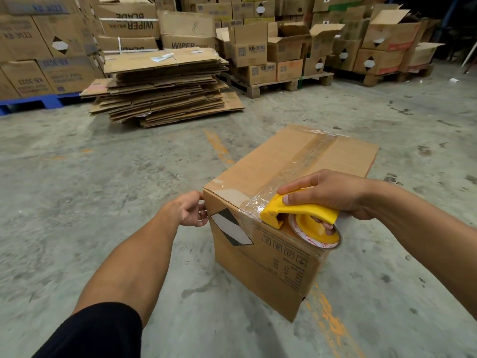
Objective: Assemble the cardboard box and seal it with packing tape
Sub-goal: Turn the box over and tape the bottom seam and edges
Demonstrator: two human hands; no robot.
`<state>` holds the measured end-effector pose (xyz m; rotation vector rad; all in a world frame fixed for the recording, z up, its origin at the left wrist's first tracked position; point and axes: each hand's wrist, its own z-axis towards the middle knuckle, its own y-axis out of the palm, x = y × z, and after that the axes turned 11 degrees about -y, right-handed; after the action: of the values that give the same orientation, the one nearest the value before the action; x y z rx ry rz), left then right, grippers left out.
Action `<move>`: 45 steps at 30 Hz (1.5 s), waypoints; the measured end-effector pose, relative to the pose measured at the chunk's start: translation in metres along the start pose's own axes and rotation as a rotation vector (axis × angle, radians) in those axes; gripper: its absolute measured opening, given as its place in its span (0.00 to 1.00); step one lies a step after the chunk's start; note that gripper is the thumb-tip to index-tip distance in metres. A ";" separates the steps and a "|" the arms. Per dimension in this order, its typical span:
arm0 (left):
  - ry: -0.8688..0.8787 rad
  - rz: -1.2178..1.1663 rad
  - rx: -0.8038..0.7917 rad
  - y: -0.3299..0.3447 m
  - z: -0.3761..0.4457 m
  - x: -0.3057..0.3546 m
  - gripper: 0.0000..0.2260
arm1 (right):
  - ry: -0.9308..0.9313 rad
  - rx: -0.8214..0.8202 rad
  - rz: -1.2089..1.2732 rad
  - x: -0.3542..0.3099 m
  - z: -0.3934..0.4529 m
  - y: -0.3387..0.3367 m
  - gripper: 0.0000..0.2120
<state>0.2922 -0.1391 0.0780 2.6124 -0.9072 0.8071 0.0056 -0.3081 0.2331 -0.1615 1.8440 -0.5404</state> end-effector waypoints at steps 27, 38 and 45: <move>0.840 0.290 0.130 0.023 -0.070 -0.016 0.30 | -0.031 0.027 0.005 0.002 -0.001 0.002 0.15; 0.917 0.438 0.316 0.031 -0.045 -0.032 0.34 | -0.058 0.041 -0.049 0.004 0.000 0.001 0.16; 1.174 1.239 0.509 0.045 -0.053 -0.029 0.33 | -0.049 0.017 0.001 0.001 -0.003 0.002 0.16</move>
<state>0.2227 -0.1374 0.1069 0.9560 -1.8725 2.6189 0.0028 -0.3057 0.2324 -0.1614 1.7912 -0.5469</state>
